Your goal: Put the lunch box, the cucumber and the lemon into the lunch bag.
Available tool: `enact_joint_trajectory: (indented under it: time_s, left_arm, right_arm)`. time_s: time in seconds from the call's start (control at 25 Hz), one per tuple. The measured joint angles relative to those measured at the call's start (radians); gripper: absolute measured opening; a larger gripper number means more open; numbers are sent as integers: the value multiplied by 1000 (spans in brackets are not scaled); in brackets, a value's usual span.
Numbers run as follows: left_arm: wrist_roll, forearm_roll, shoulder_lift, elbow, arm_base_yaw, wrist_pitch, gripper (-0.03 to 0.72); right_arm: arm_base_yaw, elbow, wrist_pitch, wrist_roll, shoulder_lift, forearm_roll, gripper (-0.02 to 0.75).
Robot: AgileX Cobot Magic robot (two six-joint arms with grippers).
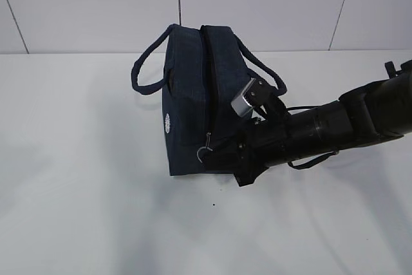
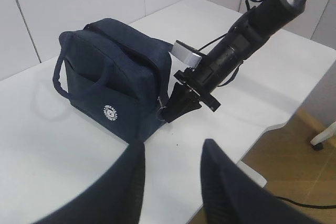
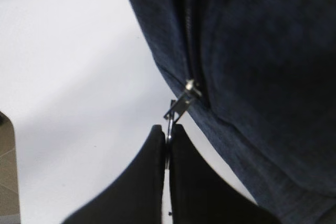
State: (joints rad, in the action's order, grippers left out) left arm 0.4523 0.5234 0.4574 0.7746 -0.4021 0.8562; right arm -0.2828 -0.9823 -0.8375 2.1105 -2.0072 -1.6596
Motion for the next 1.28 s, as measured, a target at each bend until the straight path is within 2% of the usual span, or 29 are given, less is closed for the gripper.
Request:
enact_joint_trajectory:
  time_s: [0.6,1.28]
  left_arm:
    - [0,0,0,0,0,0,239]
    - [0,0,0,0,0,18,239]
  right_arm:
    - [0,0,-136,-186,33,88,0]
    - [0,0,-181,-327,188,72,0]
